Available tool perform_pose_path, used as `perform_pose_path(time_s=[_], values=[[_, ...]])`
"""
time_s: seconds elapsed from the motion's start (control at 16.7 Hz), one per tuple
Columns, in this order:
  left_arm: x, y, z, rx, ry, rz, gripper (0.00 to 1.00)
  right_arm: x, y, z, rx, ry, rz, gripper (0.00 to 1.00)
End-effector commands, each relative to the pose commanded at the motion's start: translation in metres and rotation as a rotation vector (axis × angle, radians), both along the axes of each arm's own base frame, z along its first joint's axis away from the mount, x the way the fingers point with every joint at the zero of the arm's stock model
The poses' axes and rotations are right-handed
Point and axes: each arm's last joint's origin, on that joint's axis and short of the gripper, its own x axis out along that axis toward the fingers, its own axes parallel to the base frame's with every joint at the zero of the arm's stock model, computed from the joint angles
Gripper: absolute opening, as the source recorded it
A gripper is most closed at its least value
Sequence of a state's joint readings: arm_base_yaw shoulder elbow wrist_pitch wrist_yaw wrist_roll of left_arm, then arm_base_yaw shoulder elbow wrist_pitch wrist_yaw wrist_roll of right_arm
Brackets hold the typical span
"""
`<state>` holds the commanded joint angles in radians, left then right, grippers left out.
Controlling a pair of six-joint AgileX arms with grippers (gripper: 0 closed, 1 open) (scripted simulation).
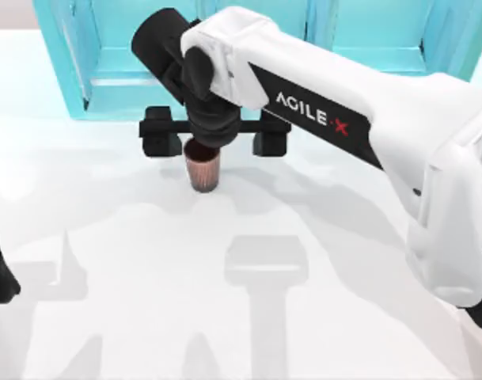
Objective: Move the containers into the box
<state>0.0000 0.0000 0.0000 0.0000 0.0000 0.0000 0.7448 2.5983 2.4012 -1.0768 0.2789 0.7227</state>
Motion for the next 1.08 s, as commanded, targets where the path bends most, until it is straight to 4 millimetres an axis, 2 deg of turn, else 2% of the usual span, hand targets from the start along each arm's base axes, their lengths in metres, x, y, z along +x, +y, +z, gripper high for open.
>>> perform_pose_path(time_s=[0.12,0.36,1.08], values=[[0.0000,0.0000,0.0000,0.000,0.000,0.000,1.00,0.0044,-0.0010,-0.0131,-0.001,0.001,0.000,1.00],[0.0000,0.0000,0.0000,0.000,0.000,0.000,1.00,0.0047,-0.0011,-0.0142,-0.001,0.001,0.000,1.00],[0.0000,0.0000,0.0000,0.000,0.000,0.000,1.00,0.0047,-0.0011,-0.0142,-0.001,0.001,0.000,0.10]])
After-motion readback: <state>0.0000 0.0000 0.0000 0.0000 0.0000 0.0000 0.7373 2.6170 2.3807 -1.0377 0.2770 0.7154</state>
